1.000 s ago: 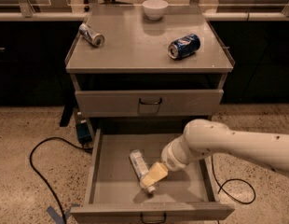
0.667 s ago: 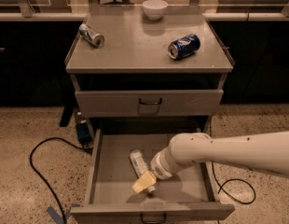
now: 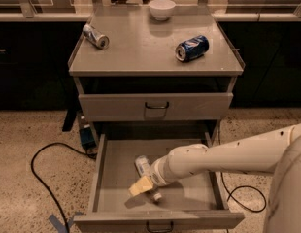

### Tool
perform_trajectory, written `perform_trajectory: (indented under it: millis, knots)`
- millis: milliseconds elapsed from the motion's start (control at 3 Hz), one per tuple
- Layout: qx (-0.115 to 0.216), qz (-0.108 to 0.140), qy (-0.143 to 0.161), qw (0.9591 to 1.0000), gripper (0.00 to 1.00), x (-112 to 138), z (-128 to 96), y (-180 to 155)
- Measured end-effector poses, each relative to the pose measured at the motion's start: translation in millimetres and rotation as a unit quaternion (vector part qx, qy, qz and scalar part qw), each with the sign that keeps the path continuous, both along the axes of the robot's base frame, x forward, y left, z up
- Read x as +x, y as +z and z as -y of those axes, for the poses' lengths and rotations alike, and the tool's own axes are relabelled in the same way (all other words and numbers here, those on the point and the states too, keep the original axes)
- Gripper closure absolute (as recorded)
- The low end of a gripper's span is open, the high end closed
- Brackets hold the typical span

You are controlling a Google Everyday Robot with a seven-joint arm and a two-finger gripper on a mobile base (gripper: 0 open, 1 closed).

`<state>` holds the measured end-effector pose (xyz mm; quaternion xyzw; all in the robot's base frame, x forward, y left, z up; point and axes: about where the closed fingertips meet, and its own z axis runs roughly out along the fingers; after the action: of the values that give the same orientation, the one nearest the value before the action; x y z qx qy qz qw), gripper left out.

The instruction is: Pick blue plastic bottle from middle drawer and place on counter

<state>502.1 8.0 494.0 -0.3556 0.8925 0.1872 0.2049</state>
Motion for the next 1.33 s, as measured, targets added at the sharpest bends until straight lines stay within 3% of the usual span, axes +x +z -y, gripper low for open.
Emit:
perform_trajectory:
  millis: [667, 1333]
  knots:
    - [0.001, 0.001, 0.004, 1.0000, 0.00, 5, -10, -17]
    - [0.003, 0.013, 0.012, 0.9998, 0.00, 51, -70, -65]
